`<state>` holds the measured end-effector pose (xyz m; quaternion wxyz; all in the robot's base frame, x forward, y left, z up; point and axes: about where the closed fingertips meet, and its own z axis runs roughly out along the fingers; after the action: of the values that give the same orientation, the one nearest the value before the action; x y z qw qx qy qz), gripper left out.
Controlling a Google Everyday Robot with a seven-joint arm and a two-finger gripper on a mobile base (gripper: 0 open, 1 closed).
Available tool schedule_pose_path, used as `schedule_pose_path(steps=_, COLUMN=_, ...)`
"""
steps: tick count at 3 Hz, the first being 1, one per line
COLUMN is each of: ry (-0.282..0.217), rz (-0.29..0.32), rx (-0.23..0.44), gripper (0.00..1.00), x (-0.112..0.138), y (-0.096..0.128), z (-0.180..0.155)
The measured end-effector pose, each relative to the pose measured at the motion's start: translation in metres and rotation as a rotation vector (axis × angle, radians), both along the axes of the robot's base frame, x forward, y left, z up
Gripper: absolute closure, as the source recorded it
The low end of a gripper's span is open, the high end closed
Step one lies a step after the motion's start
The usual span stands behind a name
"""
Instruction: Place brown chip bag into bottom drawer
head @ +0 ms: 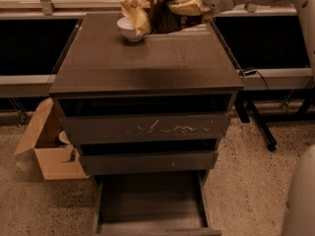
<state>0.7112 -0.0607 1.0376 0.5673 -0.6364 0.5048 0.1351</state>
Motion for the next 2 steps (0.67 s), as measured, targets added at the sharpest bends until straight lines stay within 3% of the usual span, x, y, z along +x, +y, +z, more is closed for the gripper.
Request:
schedule_pose_path(steps=1, ry=0.087, rz=0.005, rx=0.017, gripper=1.00, x=-0.036, y=0.005, z=-0.019)
schedule_pose_path(steps=2, ry=0.218, rz=0.013, rx=-0.005, gripper=1.00, x=-0.063, y=0.016, z=-0.073)
